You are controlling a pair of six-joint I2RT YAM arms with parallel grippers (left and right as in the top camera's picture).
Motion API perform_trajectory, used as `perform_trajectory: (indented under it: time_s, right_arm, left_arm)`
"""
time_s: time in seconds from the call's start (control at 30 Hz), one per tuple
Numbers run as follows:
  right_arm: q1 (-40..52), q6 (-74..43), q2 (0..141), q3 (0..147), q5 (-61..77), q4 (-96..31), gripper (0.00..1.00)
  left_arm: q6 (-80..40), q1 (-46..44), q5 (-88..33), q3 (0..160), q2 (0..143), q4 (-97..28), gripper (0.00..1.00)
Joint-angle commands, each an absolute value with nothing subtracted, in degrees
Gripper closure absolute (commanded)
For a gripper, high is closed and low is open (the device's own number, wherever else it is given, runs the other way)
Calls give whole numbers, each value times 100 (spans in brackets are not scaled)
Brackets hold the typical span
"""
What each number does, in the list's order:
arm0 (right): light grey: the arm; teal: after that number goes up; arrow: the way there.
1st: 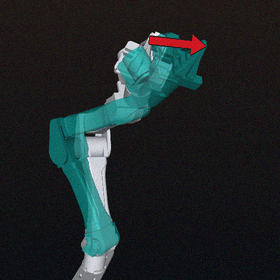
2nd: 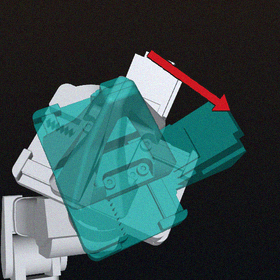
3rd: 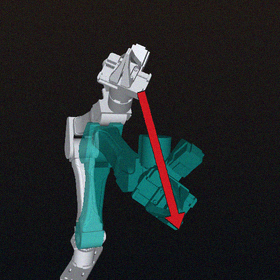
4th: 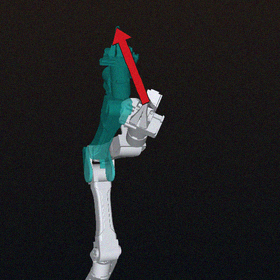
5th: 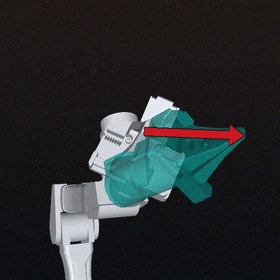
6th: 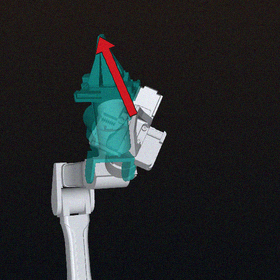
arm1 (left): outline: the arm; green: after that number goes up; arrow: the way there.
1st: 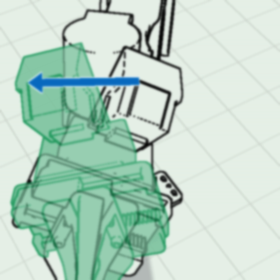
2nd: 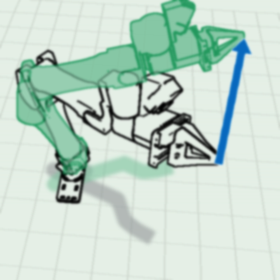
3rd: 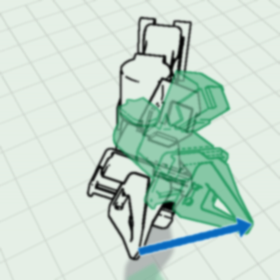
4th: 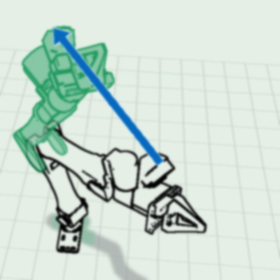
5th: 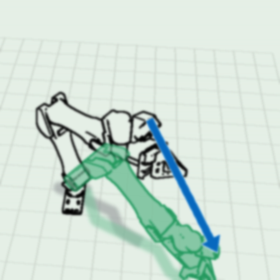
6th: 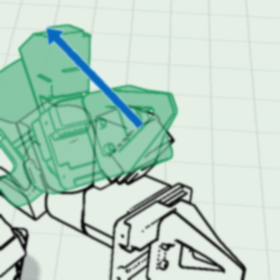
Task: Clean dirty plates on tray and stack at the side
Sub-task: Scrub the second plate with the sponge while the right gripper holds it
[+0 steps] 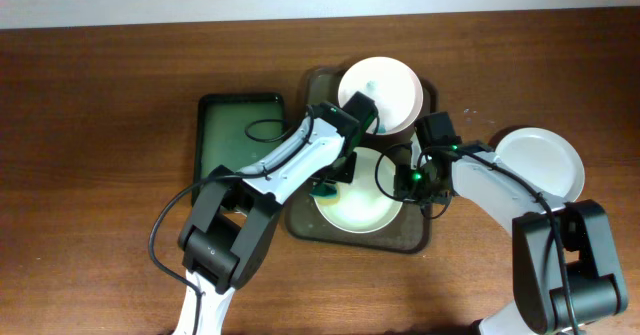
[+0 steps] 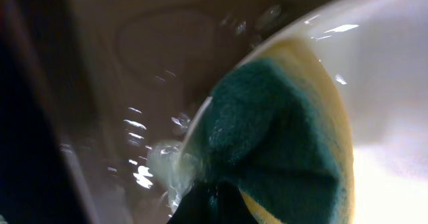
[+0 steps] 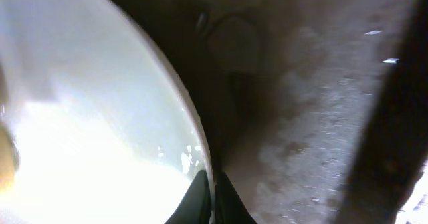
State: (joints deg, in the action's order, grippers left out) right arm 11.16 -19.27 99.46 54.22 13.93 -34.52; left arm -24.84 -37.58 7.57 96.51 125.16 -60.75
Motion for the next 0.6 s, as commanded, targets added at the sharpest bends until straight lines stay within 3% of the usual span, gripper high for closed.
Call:
perform_trajectory:
  time_s: [0.0,0.3,0.43,0.57]
  right_arm:
    - [1087,-1892,10033,5406,989,-3555,96]
    - [1087,-1892,10033,5406,989,-3627,96]
    - [1087,-1892,10033,5406,991,-3638,96]
    - [1085,-1892,10033,5406,991,-3638,96]
  left_arm:
    - [-2416,-3509,2512,9673,12575,-6248,100]
    - [-2777,-3264,1774,9762,11244,-6632,100]
    - [-2777,-2484,1772,9760,10385,-6829,100]
    - [-2775,-1699,1767,9310,10414,-6851,100]
